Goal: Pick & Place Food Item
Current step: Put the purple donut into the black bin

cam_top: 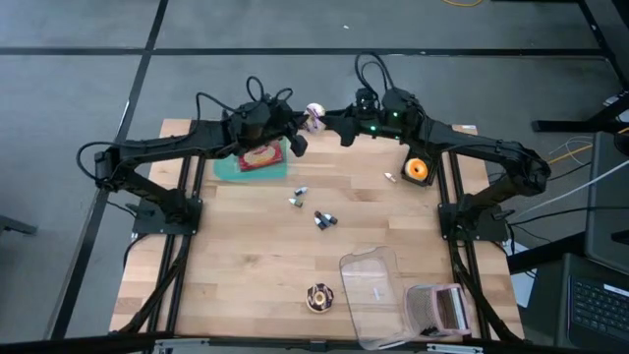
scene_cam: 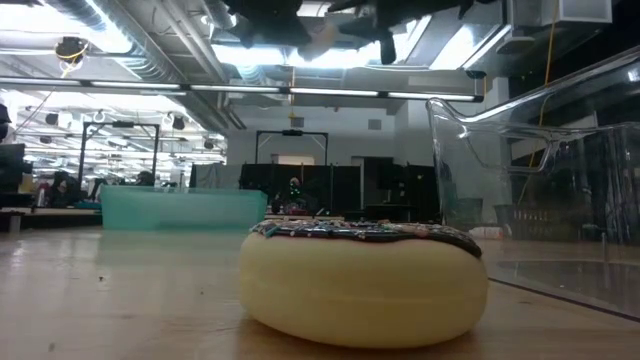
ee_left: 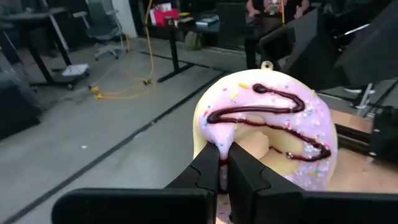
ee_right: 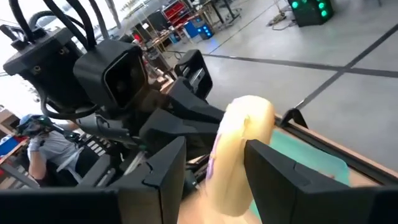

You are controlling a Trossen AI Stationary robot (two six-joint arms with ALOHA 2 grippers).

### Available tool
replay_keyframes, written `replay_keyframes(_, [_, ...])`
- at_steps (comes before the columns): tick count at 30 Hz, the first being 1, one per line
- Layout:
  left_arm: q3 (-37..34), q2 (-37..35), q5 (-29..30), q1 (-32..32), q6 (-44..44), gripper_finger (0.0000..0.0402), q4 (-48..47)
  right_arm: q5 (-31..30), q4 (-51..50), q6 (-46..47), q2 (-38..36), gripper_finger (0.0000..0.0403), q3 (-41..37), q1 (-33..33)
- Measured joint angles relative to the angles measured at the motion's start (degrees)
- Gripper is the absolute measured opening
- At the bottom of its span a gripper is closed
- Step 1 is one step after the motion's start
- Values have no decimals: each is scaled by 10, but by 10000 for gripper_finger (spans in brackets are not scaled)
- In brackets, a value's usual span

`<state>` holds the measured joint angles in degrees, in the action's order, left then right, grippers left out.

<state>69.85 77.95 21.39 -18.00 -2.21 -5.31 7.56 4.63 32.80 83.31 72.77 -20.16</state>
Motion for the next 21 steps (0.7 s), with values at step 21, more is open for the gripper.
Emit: replay_keyframes(21, [24,0,-10,-8,32,9,0,-9,-47,-5,8,162,19,-3])
